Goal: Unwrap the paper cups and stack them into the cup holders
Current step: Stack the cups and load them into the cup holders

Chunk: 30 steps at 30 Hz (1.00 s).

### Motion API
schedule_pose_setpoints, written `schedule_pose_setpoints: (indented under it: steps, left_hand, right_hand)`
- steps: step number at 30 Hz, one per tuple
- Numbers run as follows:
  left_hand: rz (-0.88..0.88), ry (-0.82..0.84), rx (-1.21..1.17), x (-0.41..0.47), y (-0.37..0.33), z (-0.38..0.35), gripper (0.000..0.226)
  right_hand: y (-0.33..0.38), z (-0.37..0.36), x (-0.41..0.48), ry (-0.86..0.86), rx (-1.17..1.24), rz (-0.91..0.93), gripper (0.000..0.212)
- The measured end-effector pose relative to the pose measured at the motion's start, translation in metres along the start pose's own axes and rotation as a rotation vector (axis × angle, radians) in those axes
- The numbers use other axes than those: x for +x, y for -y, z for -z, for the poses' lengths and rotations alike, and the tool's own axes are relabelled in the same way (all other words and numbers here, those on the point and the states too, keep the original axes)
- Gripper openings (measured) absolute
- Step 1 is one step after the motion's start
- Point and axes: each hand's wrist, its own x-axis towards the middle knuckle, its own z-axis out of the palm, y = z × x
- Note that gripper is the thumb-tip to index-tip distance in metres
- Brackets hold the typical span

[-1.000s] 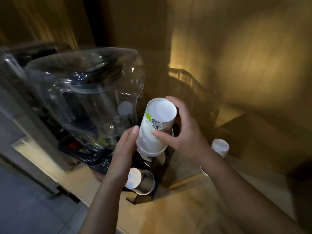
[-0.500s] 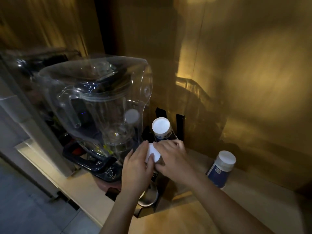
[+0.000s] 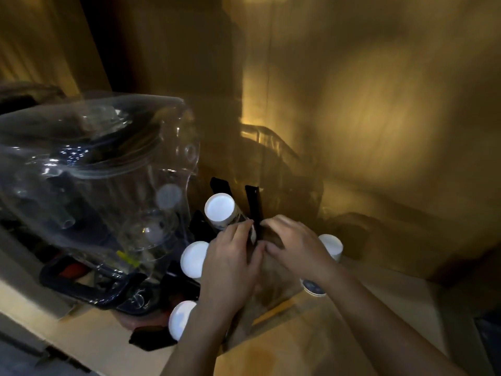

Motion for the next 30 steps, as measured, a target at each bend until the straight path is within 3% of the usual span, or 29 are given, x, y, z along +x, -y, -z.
schedule_pose_setpoints:
  steps: [10, 19, 24, 28, 30]
  left_hand:
    - [0.139, 0.33, -0.251, 0.022, -0.005, -0.142, 0.044]
    - [0.294, 0.675, -0.237, 0.032, 0.015, -0.232, 0.079]
    - [0.448, 0.765, -0.385, 0.014, 0.028, -0.25, 0.085]
    - [0.478, 0.751, -0.361, -0.012, 0.034, -0.247, 0.093]
    - [0.527, 0.763, -0.494, -0.019, 0.033, -0.24, 0.091]
  right_hand:
    - [-0.092, 0.034, -0.03, 0.007, -0.062, -0.576, 0.041]
    - [-0.152, -0.001, -0.046, 0.131, 0.143, -0.709, 0.085]
    - [-0.154, -0.025, -0.057, 0.169, 0.24, -0.7, 0.079]
    - [-0.15, -0.025, -0.067, 0.193, 0.224, -0.71, 0.083]
    - [-0.146, -0.02, -0.068, 0.196, 0.247, -0.705, 0.084]
